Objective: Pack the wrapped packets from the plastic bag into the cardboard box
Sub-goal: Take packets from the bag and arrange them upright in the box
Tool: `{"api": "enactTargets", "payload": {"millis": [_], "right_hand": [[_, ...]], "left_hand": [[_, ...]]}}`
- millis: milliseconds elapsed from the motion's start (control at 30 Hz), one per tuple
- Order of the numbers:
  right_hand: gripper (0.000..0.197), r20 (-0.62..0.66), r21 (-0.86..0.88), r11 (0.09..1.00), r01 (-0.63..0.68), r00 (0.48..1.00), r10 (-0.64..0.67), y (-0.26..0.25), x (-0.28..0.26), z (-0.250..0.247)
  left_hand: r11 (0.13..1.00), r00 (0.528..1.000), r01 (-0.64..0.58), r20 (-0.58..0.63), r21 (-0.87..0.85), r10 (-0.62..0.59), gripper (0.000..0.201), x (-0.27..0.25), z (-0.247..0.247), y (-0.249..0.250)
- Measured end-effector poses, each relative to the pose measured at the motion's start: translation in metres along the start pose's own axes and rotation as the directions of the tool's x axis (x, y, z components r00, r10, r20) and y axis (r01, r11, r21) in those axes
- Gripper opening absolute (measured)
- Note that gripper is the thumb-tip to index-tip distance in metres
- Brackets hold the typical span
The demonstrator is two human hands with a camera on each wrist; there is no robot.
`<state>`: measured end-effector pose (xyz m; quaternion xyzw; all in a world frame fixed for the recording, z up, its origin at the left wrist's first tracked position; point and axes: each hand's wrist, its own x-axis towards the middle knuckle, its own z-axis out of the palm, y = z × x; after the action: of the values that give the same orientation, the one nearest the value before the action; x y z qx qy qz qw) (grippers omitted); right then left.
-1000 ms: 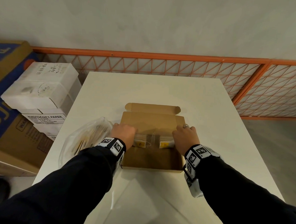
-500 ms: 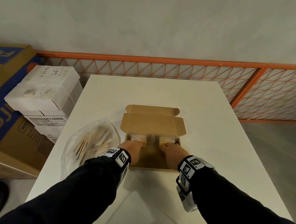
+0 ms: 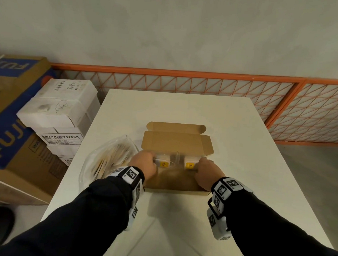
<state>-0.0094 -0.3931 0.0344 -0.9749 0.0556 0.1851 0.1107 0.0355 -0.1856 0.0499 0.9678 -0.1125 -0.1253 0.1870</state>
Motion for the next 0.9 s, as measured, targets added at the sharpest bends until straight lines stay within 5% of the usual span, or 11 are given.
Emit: {"api": "enactTargets", "payload": {"millis": [133,233,400,567,733,900], "right_hand": [[0.034,-0.1,0.094,0.995,-0.026,0.994,0.035,0.001,-0.006,0.002],[0.035,-0.095,0.126,0.987,-0.104,0.989,0.116,0.002,-0.011,0.006],[0.04,-0.001,0.112,0.985,-0.132,0.991,0.133,-0.003,-0.022,0.012],[0.033,-0.031,0.142,0.986,-0.089,0.995,0.094,-0.015,-0.032,0.003],[0.028,-0.117,0.223,0.974,0.03,0.993,-0.003,-0.026,-0.042,-0.005],[0.034,-0.185,0.327,0.931,0.163,0.977,-0.106,-0.053,-0.056,-0.024]], "left_hand": [[0.988,0.974,0.153,-0.173,0.036,-0.145,0.025,-0.003,-0.022,-0.028],[0.887,0.955,0.252,0.049,0.387,-0.293,0.041,-0.01,-0.026,-0.051],[0.827,0.914,0.167,0.23,0.536,-0.334,0.057,-0.019,-0.004,-0.085],[0.904,0.942,0.292,0.067,0.312,-0.328,0.026,-0.027,-0.014,-0.082],[0.938,0.935,0.344,-0.112,0.038,-0.338,0.025,-0.039,-0.037,-0.072],[0.872,0.933,0.105,-0.257,-0.478,-0.253,0.023,-0.053,-0.064,-0.046]]}}
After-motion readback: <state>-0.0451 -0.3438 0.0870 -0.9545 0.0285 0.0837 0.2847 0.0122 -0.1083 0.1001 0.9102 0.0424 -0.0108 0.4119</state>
